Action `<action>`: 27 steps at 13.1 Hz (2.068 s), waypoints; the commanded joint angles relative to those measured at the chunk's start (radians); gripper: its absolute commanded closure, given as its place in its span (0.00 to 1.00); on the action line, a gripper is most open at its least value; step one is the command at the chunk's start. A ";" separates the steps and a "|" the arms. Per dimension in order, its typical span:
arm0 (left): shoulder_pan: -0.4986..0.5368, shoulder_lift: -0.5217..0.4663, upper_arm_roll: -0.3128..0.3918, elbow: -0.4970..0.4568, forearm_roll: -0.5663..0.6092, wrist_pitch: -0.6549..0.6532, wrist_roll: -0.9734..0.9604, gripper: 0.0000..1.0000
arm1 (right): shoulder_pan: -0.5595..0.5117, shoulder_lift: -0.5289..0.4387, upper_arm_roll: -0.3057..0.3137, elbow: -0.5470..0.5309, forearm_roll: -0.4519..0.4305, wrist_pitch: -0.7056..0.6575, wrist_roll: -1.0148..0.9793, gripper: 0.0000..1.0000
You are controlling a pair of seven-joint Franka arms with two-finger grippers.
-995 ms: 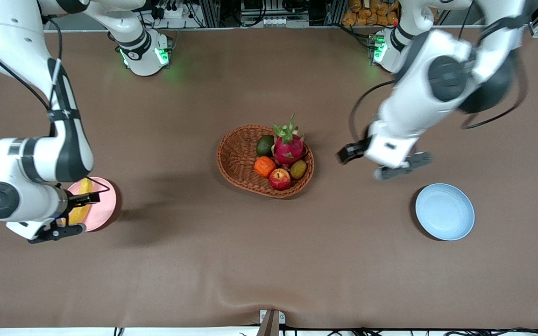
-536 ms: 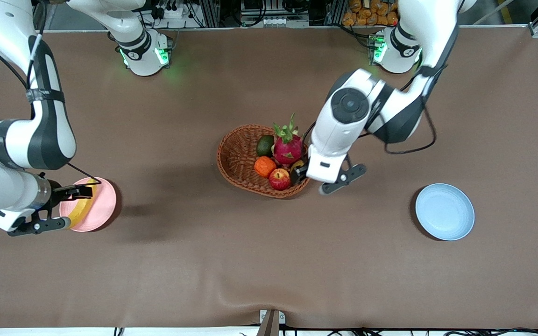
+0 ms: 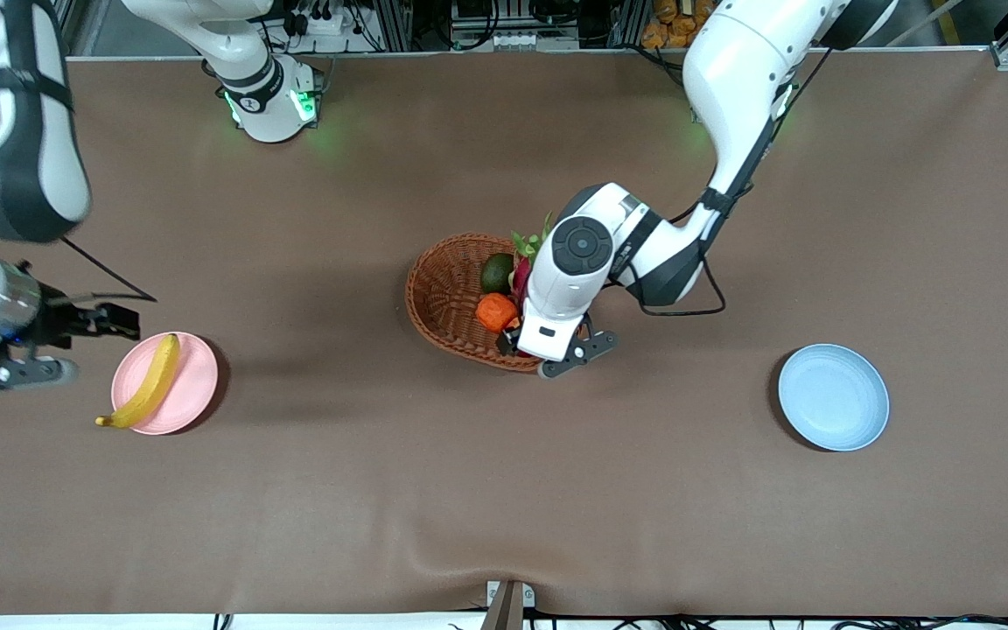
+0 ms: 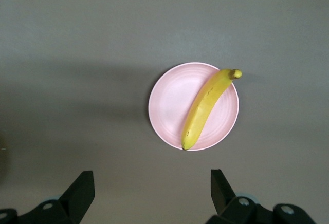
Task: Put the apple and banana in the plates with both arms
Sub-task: 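Open the right gripper and withdraw while the left gripper reaches the apple, then close the left gripper on the red apple in the basket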
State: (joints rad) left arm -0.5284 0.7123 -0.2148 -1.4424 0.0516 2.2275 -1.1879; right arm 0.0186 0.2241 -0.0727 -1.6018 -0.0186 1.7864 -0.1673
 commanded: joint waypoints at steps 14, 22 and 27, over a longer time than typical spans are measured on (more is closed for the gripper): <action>-0.062 0.108 0.012 0.034 0.063 0.004 0.042 0.28 | -0.060 -0.223 0.001 0.077 0.068 -0.282 0.175 0.00; -0.044 0.020 0.012 0.033 0.062 -0.018 0.024 1.00 | -0.057 -0.236 0.005 0.098 0.068 -0.323 0.195 0.00; 0.072 -0.197 0.000 0.027 0.054 -0.320 0.085 1.00 | -0.055 -0.232 0.008 0.098 0.057 -0.303 0.193 0.00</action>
State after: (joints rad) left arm -0.5178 0.6193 -0.2047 -1.3814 0.0951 2.0104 -1.1478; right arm -0.0278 -0.0075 -0.0692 -1.5132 0.0267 1.4789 0.0116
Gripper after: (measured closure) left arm 0.264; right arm 0.000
